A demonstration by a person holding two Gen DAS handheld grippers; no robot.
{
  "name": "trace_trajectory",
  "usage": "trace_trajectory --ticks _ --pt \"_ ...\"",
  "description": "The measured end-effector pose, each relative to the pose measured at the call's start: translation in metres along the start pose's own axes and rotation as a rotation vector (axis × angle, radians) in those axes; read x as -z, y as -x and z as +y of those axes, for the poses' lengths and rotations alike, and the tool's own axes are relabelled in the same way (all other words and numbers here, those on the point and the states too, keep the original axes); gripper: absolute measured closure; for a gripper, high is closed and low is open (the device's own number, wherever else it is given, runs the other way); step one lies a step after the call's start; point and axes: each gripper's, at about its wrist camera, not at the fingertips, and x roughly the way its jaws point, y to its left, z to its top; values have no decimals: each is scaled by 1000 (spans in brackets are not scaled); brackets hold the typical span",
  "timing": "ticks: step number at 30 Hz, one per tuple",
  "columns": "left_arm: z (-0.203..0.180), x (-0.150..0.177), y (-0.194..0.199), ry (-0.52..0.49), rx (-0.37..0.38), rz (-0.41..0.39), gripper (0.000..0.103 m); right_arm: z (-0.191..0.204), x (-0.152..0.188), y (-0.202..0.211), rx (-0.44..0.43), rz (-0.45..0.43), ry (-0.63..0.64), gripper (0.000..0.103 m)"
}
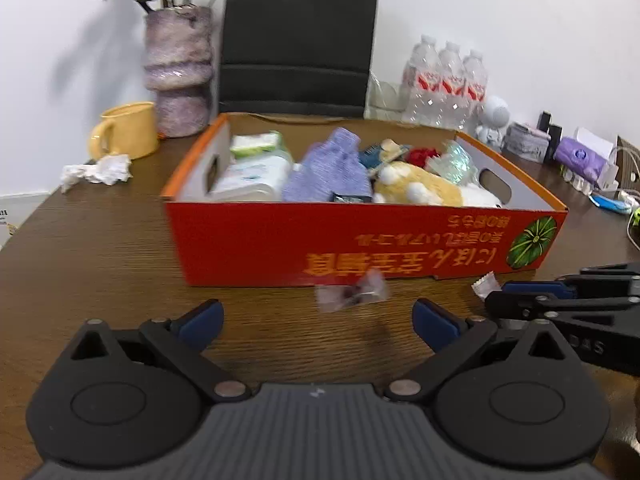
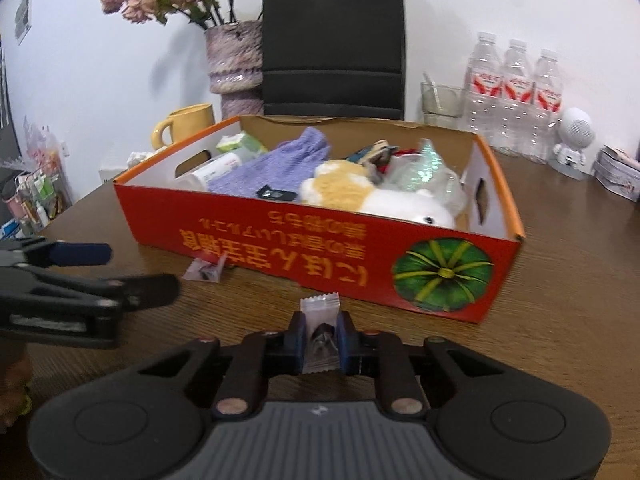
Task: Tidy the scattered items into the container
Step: 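Grasp a clear packet with the right gripper while the left grasps the other packet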
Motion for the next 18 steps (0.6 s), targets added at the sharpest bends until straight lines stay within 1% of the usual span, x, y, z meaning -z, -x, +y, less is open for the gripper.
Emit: trace_trajectory --ticks 2,4,5,7,11,12,14,15,16,17,18 --pt "-7 -3 -10 -2 -34 15 5 -5 1 5 -5 -15 -14 88" --pt "-10 -7 -18 18 -54 21 13 -8 1 8 -12 -31 -20 88" --pt "-11 -9 -21 29 -65 32 16 -9 0 9 -16 -38 -22 88" --pt "-14 -11 -30 29 -84 63 25 -11 0 9 -29 -44 -27 88" --pt "-25 -11 -37 4 -111 77 32 -14 1 9 -46 -49 -33 88" --pt "-27 -11 -37 -4 -122 73 36 -14 1 10 -48 -51 -33 88" --pt "-28 -11 -37 -4 -118 66 46 -13 2 11 -56 -56 -30 88" --pt "-28 -11 -36 -7 -119 61 57 -13 2 11 -58 -58 -29 88" --pt "-28 -11 -35 -9 -116 59 65 -13 2 12 -59 -59 -28 88" --pt "-28 -10 -34 -15 -111 57 68 -13 3 12 -61 -60 -29 88" --pt "-29 -9 -32 -25 -104 55 73 -13 3 12 -63 -60 -30 88"
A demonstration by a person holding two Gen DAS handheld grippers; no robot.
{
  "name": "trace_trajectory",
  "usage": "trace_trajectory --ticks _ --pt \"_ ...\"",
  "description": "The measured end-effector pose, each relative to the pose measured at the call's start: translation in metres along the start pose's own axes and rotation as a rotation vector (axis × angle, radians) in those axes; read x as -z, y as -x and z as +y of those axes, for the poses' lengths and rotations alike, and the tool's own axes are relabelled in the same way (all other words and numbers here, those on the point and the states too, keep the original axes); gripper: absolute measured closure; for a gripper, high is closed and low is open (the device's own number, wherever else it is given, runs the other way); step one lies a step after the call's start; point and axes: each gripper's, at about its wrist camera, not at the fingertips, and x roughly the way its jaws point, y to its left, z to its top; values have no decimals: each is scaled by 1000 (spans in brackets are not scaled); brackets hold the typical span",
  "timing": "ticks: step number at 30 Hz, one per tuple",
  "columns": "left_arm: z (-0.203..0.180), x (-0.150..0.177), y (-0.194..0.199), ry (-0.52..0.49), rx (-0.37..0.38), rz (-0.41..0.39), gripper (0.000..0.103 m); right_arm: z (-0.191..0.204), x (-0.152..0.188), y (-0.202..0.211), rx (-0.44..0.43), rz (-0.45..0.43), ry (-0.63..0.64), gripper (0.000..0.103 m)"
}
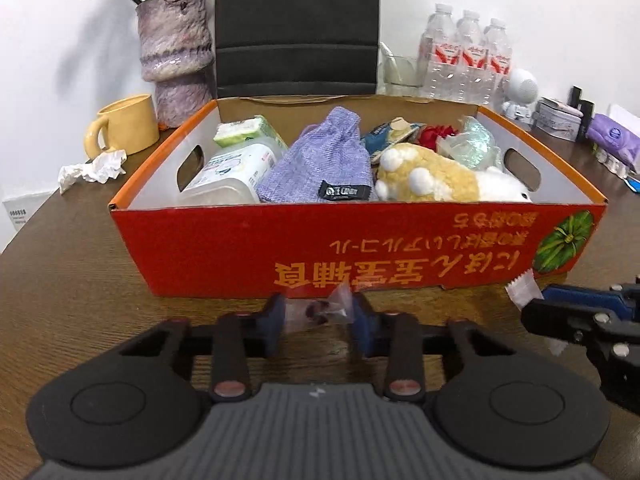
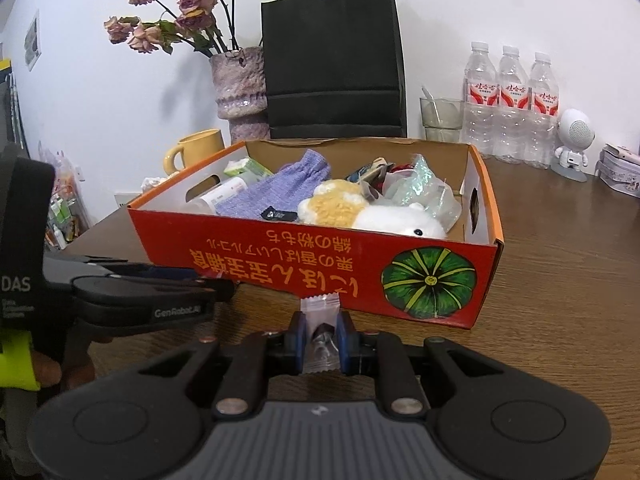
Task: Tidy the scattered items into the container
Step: 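Grasp a clear packet with the right gripper while the left grasps the other packet, then carry both clear packets into the box and open both grippers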
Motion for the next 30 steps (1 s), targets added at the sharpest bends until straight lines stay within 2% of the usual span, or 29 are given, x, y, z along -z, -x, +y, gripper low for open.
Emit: trace_trajectory --ticks 4,13,18,22,27,30 --pt "5 5 9 -9 38 4 88 -1 0 2 -6 -6 -5 88" --pt "18 20 40 -20 86 -40 91 2 2 1 3 3 7 88" --pt "29 17 72 -4 151 -111 91 4 -1 13 -16 -8 6 88" --pt "41 -8 97 16 214 -211 91 5 -21 31 -41 -71 6 88" --pt "41 -57 98 21 190 -318 91 4 -64 34 -14 -151 31 88" --pt "36 -86 82 31 176 -335 91 0 -93 18 16 -165 39 88"
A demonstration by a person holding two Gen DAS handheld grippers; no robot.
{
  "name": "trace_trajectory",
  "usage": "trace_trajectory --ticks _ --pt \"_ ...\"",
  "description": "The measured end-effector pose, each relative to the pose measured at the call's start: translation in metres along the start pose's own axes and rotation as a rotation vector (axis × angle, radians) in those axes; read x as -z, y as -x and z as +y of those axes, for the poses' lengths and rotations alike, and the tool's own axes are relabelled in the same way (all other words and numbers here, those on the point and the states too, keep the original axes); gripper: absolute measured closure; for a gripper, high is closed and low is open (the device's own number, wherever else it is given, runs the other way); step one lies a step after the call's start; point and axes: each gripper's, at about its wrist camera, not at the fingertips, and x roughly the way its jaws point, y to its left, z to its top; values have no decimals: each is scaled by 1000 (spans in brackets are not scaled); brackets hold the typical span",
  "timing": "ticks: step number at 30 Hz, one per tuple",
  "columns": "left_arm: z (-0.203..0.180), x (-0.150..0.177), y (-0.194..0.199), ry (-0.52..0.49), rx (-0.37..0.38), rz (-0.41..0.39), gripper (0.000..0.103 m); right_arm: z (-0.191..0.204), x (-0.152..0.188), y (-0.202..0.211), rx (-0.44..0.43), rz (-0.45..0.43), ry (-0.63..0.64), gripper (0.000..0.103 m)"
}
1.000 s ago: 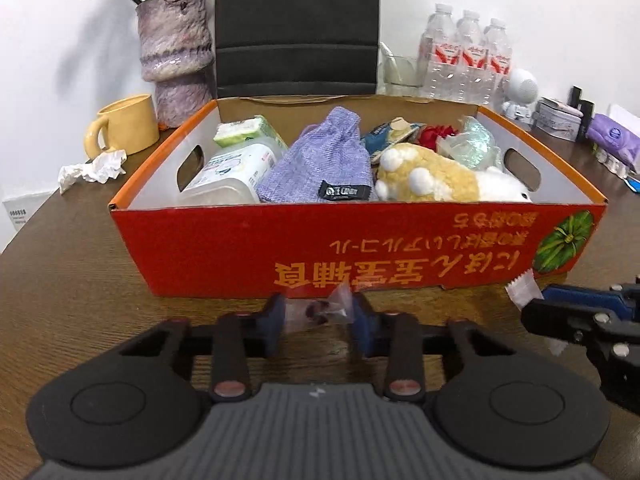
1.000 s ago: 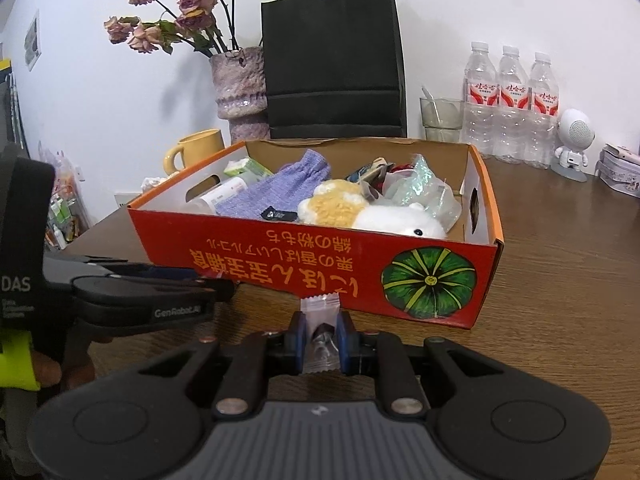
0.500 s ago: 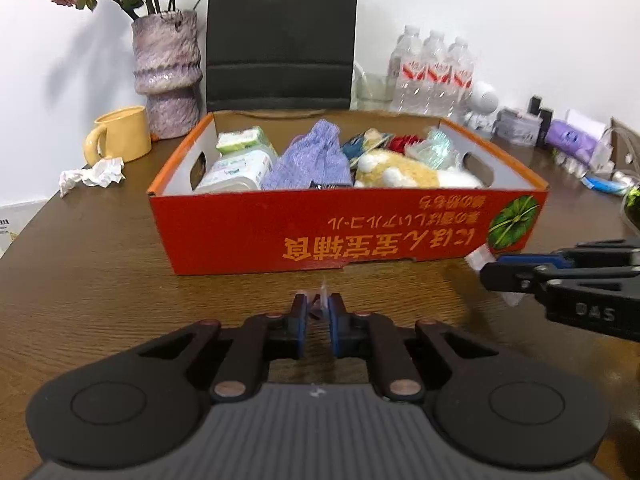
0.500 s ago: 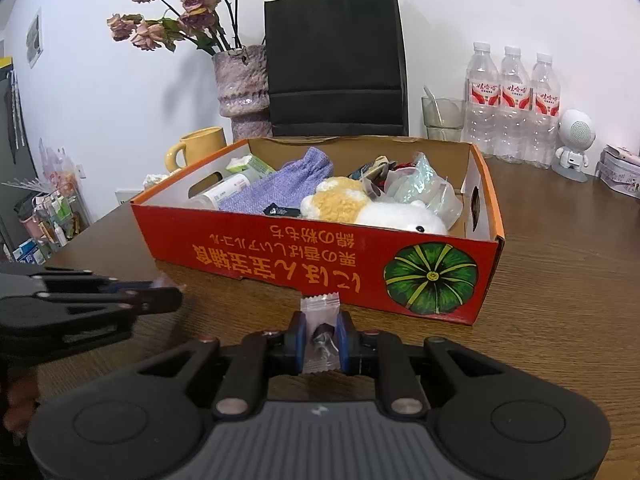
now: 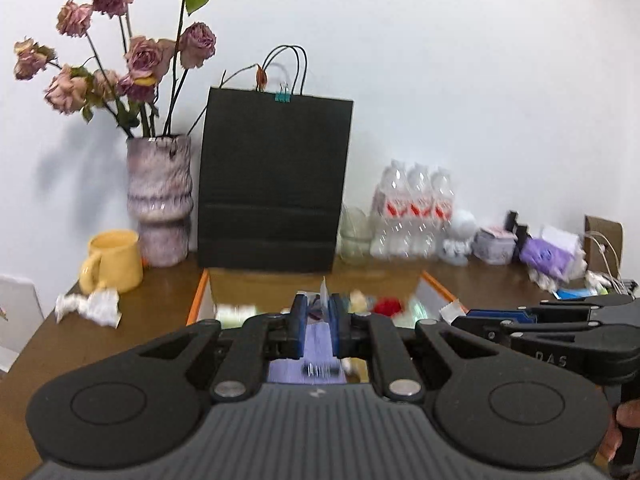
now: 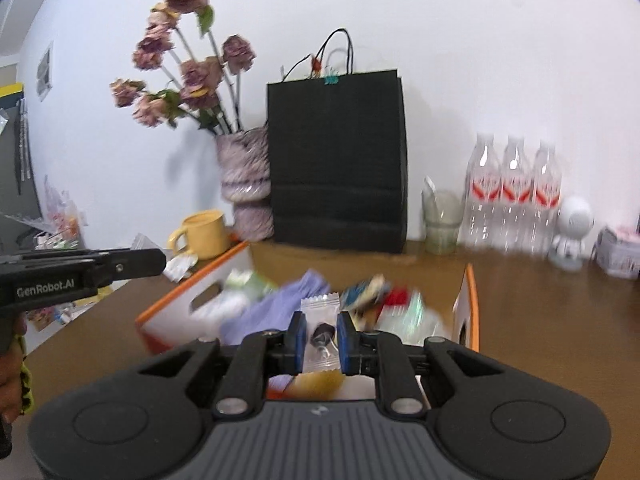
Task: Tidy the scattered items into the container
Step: 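Carry both clear packets into the box and open both grippers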
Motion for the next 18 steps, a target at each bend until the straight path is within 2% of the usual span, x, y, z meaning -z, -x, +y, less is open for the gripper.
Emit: trace_trajectory --ticks 3,7,11,18 --pt "2 -11 -36 33 -34 12 91 -7 -22 -34 36 27 -2 88" --pt "10 -5 -75 87 -39 68 91 -11 -32 -80 59 94 -2 88" --pt "11 5 -107 69 -55 135 91 -11 -31 -116 78 144 4 88" --pt "13 15 -133 43 -73 189 91 -14 -17 -139 100 147 -52 88"
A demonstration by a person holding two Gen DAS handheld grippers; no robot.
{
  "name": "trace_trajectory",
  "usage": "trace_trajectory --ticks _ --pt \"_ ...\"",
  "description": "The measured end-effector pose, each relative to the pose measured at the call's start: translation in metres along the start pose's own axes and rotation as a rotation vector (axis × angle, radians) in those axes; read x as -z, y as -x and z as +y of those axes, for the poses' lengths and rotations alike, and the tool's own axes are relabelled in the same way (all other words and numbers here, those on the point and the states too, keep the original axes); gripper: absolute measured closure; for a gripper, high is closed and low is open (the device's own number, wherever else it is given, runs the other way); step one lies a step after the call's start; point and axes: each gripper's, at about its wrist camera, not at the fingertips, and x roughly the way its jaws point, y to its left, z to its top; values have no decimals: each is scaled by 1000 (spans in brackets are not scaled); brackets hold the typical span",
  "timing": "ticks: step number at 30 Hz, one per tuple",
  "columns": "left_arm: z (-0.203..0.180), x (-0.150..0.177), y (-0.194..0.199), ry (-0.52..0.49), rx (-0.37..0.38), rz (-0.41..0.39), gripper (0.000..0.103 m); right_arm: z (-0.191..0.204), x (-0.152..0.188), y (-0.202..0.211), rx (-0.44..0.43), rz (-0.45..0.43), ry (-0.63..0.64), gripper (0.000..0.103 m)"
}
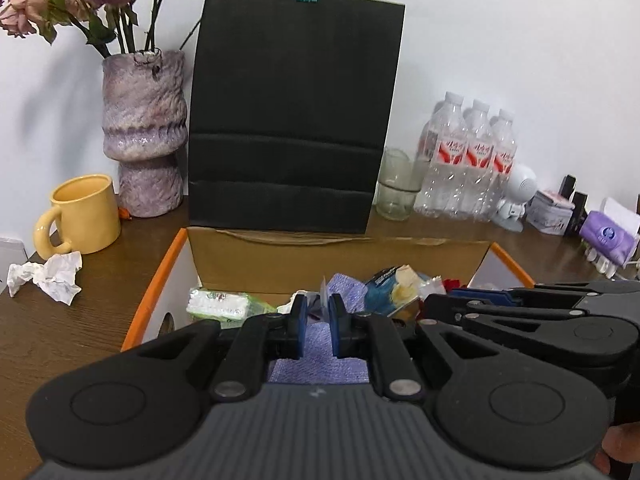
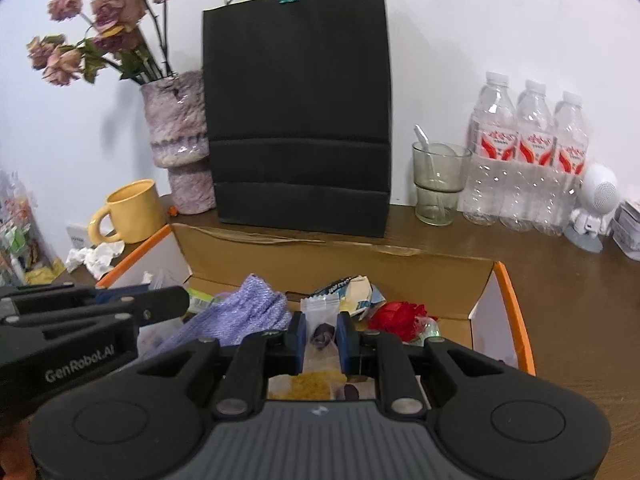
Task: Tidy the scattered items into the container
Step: 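Carry both clear packets into the box and open both grippers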
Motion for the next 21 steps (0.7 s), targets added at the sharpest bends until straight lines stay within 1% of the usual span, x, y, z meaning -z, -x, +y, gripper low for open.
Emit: trace_trajectory --ticks 6,7,8,9,10,11,12,13,14,16,17,18,19,20,21 --pt "-6 6 -9 -23 -20 28 90 -3 5 -2 4 14 -5 87" --pt "-8 7 -10 -28 -28 29 86 -3 5 -3 4 22 -6 84" --pt "-9 8 -9 -30 -38 32 81 -3 6 -2 6 25 -5 84" --pt "-9 8 -8 -30 -45 29 68 -3 6 -2 7 30 -5 75" --pt "-10 8 -3 -34 -49 15 59 -3 6 1 3 32 -7 61" --pt "-11 7 1 -39 -63 3 57 -2 5 5 6 25 -6 60" --pt "-11 6 6 -46 -70 -13 52 -1 4 10 24 13 0 54" --pt "-11 4 13 -49 -75 -32 46 -1 2 16 39 1 4 45" --pt "-10 3 19 -46 -82 -46 41 -2 1 23 58 -12 1 40" --pt "-7 1 32 -37 -102 -69 17 -4 -1 36 89 -34 -9 23" --pt "-5 2 39 -33 -109 -81 11 -5 0 45 98 -48 -14 19" --pt "-3 3 47 -31 -112 -94 2 -7 1 53 100 -56 -23 11" --pt "-2 4 55 -30 -113 -101 0 -9 3 60 98 -60 -32 4" --pt "-1 6 63 -26 -113 -104 0 -11 5 69 90 -63 -41 0" --pt "0 8 71 -21 -112 -96 0 -11 8 78 76 -67 -47 0"
